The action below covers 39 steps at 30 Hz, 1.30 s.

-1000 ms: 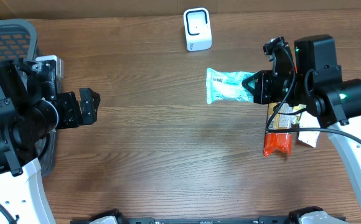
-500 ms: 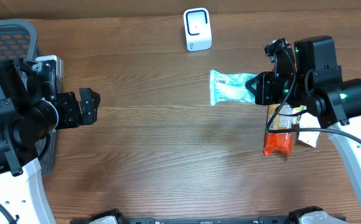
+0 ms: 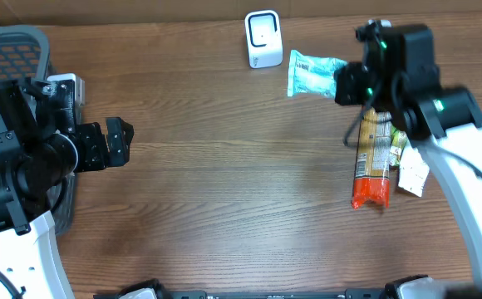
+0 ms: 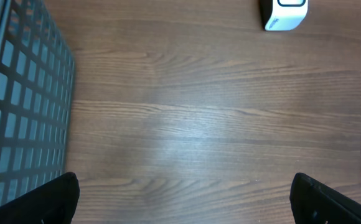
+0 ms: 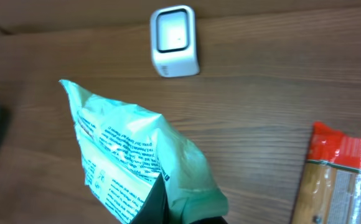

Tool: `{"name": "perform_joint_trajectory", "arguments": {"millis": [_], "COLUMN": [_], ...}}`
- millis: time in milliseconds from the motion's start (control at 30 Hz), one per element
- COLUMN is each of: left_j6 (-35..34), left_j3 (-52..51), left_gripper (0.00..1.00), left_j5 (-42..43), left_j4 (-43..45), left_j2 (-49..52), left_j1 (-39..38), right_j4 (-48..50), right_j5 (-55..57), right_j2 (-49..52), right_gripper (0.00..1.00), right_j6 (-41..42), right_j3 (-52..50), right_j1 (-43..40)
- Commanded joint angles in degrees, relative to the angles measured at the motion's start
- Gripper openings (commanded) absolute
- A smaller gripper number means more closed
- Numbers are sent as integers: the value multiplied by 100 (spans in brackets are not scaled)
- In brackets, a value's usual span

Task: Scan the item barcode
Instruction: 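Hold the mint-green pack in front of the white scanner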

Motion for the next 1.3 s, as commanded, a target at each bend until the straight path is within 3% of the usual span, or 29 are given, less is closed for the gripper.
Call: {"name": "perform_joint_trajectory", "arguments": {"millis": [0,233,533,767,933,1267], "left_j6": [107,107,107,107,107,107], "left_j3": [-22,-22,-22,-22,-22,-22], "left_gripper": [100,100,100,100,100,100], "left_j5": [50,50,52,50,52,52], "left_j4": [11,11,11,11,11,11], "left_j2": [20,20,20,20,20,20], "left_j1": [22,22,22,22,22,22], "right_j4": [-92,-518,546,1338,2022,3840], "right_j5": [516,1738,3541,4245,4634,4859], "right_j2": [807,2083,2468,2852,3176,4280], "right_gripper": [3,4,4,4,4,4], "right_j6": [-44,-662,-1346,-3259,-4181,-6564], "right_j3": [1196,3460,3495,3495,3495,3493], "right_j1": [66,299,756,824,824,1043]}}
